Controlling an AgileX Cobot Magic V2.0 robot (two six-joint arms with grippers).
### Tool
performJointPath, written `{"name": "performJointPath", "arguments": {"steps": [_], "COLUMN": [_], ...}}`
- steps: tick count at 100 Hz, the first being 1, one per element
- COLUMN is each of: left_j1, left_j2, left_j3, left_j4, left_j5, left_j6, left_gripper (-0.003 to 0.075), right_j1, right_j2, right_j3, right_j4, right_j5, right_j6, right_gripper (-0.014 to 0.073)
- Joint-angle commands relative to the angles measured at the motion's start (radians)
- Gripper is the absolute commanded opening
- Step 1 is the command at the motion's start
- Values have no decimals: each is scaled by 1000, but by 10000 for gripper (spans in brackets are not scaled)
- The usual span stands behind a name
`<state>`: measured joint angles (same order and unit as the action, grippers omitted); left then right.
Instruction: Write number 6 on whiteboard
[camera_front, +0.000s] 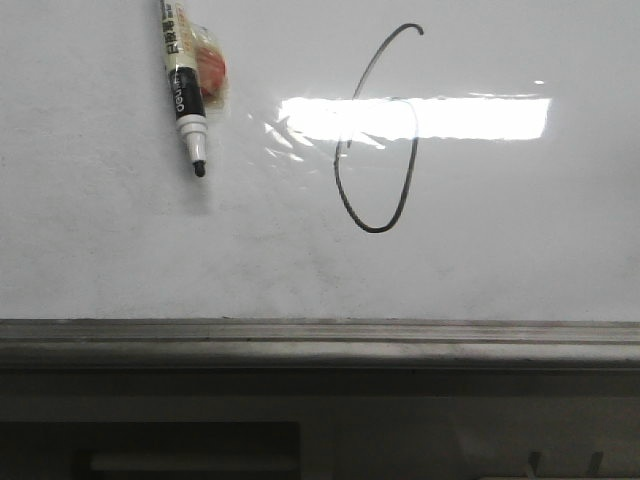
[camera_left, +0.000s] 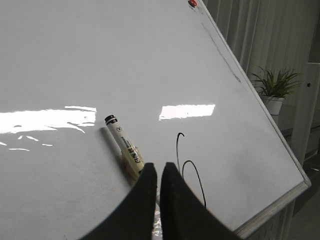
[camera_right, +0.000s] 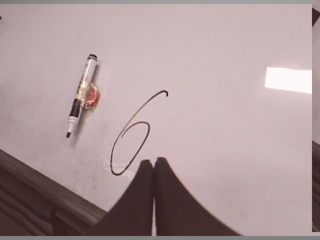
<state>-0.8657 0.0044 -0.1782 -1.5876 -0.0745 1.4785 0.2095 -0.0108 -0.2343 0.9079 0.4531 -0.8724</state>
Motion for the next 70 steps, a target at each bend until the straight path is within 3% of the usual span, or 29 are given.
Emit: {"name": "performJointPath", "arguments": {"steps": [1,70], "left_j1": [0,0], "left_j2": [6,6], "left_j3": [-17,-9], "left_j4": [-5,-62], "left_j5": [12,8], "left_j6": [2,2], "left_gripper": [-20,-20], "right_j1": [-6,-6], "right_j2": [-16,-16], "right_j3": [-10,1], "right_j4": [16,16], "right_j5": [-70,-94], "right_j6": [-13,-13], "right_gripper": [-51,-51]}}
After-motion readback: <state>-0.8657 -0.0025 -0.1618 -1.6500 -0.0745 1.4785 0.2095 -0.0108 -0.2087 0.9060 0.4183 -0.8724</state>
